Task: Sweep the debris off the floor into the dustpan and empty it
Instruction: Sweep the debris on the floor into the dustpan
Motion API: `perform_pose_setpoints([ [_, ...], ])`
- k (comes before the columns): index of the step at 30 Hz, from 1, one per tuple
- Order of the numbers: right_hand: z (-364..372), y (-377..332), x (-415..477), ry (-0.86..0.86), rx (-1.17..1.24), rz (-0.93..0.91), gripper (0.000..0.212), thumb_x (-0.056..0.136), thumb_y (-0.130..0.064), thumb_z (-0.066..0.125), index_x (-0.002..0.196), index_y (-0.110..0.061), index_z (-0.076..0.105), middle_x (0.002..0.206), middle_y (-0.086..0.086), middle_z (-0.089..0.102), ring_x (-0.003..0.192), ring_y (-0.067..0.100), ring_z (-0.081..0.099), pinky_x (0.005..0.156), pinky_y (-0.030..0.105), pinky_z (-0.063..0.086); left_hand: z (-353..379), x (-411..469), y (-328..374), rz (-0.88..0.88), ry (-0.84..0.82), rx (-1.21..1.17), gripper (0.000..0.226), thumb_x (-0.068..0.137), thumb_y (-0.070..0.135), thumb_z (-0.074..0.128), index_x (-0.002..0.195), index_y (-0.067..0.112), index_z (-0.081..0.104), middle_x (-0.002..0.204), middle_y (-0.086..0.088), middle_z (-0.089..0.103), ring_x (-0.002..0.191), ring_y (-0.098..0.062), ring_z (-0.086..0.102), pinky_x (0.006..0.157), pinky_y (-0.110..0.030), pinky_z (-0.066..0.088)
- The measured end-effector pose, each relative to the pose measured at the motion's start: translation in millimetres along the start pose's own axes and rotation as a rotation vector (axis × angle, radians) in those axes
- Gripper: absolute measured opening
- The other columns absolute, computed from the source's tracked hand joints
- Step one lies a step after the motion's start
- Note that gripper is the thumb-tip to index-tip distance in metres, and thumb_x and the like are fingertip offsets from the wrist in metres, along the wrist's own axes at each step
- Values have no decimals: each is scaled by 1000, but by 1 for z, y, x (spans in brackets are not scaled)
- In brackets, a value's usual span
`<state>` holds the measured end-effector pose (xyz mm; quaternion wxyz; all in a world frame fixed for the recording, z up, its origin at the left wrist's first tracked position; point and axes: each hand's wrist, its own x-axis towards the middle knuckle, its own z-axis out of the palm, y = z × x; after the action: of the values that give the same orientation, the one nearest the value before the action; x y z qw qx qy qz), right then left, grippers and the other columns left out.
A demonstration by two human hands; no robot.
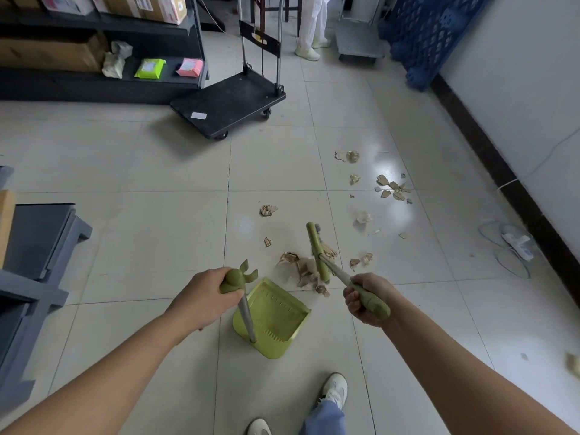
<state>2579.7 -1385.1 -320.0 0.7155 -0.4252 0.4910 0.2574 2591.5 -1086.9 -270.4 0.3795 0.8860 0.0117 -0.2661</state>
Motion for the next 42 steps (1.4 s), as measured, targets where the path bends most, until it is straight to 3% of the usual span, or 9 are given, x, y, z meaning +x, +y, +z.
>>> perform_pose_setpoints([
  [15,61,-37,53,-314,96,210,32,99,-21,32,72,-8,42,45,1,42,27,7,38,27,11,28,-12,12,-4,-81,80,-57,4,87,23,61,84,22,64,58,7,48,38,-9,36,35,-23,32],
  [20,91,-53,78,-356,103,261,31,99,-20,32,72,-8,42,48,2,42,26,7,38,26,11,27,-15,30,0,-83,106,-19,6,88,21,62,89,16,64,64,8,53,39,-1,43,37,-13,33],
  [24,100,-69,94,-388,158,293,31,98,-20,33,71,-7,43,49,2,42,26,8,39,25,12,29,-16,41,3,-101,123,-8,8,88,20,62,85,13,62,52,16,50,40,-1,42,37,-11,32],
  [30,75,-102,111,-364,399,284,26,98,-17,31,78,-5,43,49,5,43,27,9,41,26,14,31,-20,54,9,-91,132,2,6,88,22,62,89,17,64,67,7,52,49,-2,43,46,-14,34],
  [35,24,-127,98,-319,450,263,7,81,-7,38,77,-5,43,46,7,44,26,9,41,27,13,32,-19,62,16,-90,117,-6,2,87,22,62,87,22,64,71,5,57,55,-4,43,54,-18,35],
  [39,-16,-144,86,-245,422,254,29,98,-19,30,78,-3,44,44,6,44,25,8,39,26,13,31,-13,68,23,-77,89,-1,3,85,23,62,85,25,63,83,-1,66,67,-9,52,61,-22,40],
  [42,-32,-154,78,-206,359,231,31,99,-21,29,77,-4,44,42,5,43,24,9,39,25,14,31,-8,72,28,-53,71,31,2,86,23,61,86,23,63,80,-1,64,64,-8,49,60,-21,38],
])
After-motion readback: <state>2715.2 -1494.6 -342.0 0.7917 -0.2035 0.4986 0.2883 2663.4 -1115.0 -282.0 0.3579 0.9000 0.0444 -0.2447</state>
